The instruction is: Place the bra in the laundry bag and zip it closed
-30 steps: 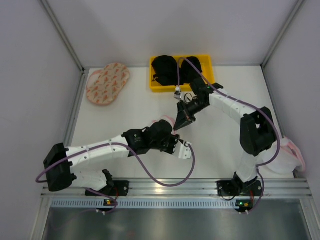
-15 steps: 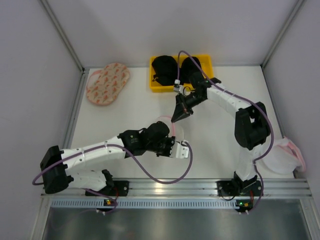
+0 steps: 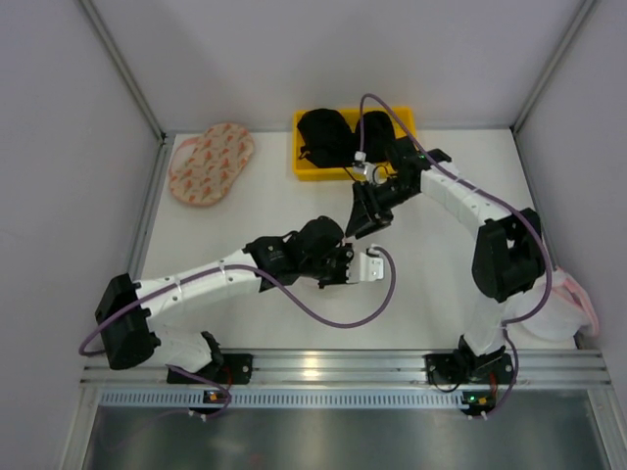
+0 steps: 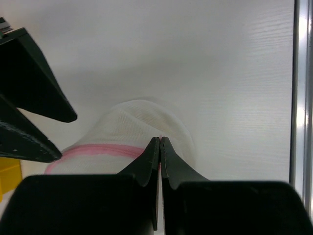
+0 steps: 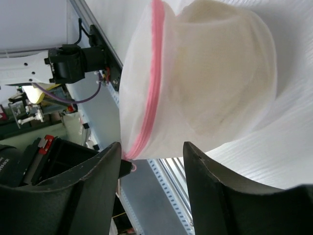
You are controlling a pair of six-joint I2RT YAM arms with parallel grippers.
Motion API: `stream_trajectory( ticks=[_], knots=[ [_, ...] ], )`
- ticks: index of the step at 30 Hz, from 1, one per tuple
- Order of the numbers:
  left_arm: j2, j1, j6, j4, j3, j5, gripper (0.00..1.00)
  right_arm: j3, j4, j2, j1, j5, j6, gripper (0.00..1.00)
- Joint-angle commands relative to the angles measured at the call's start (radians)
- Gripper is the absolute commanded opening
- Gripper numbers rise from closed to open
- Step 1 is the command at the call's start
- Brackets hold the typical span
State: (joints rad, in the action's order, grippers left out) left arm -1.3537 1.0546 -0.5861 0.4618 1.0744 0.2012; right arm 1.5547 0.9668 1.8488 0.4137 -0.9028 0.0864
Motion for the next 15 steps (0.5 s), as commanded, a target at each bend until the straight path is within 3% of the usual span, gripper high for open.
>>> stream_trajectory(
  ticks=[1,6,9,13,15],
  knots=[
    [-0.033,-0.011,-0.01,-0.051,0.067,-0.019,0.0,-0.057,0.03,-0.053,-0.009,-0.074,-0.037,0.53],
    [-0.056,-0.038,-0.014,-0.071,0.085,-0.014,0.0,-0.09,0.003,-0.053,0.029,-0.154,0.001,0.54],
    [-0.062,-0.045,-0.012,-0.071,0.088,-0.019,0.0,-0.1,-0.01,-0.037,0.051,-0.179,0.021,0.49],
    [-0.047,-0.05,-0.02,-0.071,0.073,0.004,0.0,-0.088,-0.019,-0.017,0.054,-0.16,0.033,0.15],
    [-0.03,-0.048,-0.032,-0.069,0.059,0.027,0.0,-0.07,-0.02,-0.005,0.053,-0.159,0.035,0.04]
  ],
)
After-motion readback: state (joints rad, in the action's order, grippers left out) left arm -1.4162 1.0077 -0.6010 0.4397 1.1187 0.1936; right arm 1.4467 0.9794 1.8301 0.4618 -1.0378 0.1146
